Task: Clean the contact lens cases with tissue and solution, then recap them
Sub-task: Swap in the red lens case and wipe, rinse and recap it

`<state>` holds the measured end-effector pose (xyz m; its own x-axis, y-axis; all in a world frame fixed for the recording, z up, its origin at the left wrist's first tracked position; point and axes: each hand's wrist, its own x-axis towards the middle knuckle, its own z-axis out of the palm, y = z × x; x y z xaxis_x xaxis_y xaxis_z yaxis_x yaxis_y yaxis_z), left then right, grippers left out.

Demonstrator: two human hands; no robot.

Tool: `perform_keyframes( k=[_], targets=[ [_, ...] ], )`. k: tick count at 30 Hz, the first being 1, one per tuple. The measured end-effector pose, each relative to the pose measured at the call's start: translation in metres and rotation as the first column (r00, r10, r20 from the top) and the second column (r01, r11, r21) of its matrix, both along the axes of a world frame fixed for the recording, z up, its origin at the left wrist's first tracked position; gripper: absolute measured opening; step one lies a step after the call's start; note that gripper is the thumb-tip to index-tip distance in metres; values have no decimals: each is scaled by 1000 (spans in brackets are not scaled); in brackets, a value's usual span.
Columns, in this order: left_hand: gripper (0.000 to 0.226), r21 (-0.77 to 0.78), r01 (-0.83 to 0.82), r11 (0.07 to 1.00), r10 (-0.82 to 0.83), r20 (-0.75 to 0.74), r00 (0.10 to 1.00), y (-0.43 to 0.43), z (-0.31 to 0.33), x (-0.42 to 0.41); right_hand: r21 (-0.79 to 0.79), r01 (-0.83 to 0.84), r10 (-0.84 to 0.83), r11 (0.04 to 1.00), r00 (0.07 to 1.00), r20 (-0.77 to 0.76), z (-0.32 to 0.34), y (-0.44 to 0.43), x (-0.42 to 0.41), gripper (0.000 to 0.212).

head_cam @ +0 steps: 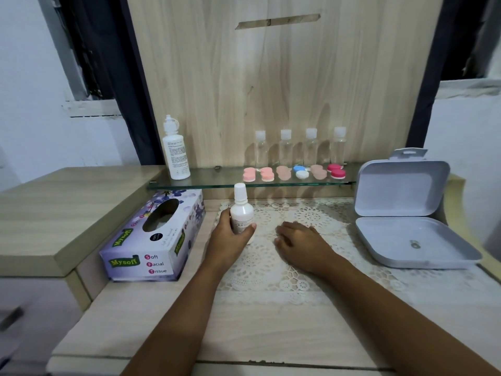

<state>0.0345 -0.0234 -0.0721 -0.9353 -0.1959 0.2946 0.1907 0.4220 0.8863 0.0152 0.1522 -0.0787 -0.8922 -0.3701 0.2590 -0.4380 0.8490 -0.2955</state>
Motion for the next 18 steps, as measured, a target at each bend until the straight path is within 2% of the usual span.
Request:
perform_keyframes(
  k=[7,11,15,18],
  targets=[
    [48,-72,-34,997,37,46,998,-1,10,2,9,-11,11,1000,1000,-27,0,0,4,32],
    [46,-19,-59,998,60,12,998,-1,15,5,-3,-11,11,1000,999,-34,0,0,4,33],
    [43,164,-64,984,64,6,998,-5,41,5,-19,-14,13,1000,999,-48,-1,0,5,30],
    [44,153,-99,983,108,-57,993,-15,79,-4,-25,-19,18,1000,999,-41,-1,1,4,33]
  ],
)
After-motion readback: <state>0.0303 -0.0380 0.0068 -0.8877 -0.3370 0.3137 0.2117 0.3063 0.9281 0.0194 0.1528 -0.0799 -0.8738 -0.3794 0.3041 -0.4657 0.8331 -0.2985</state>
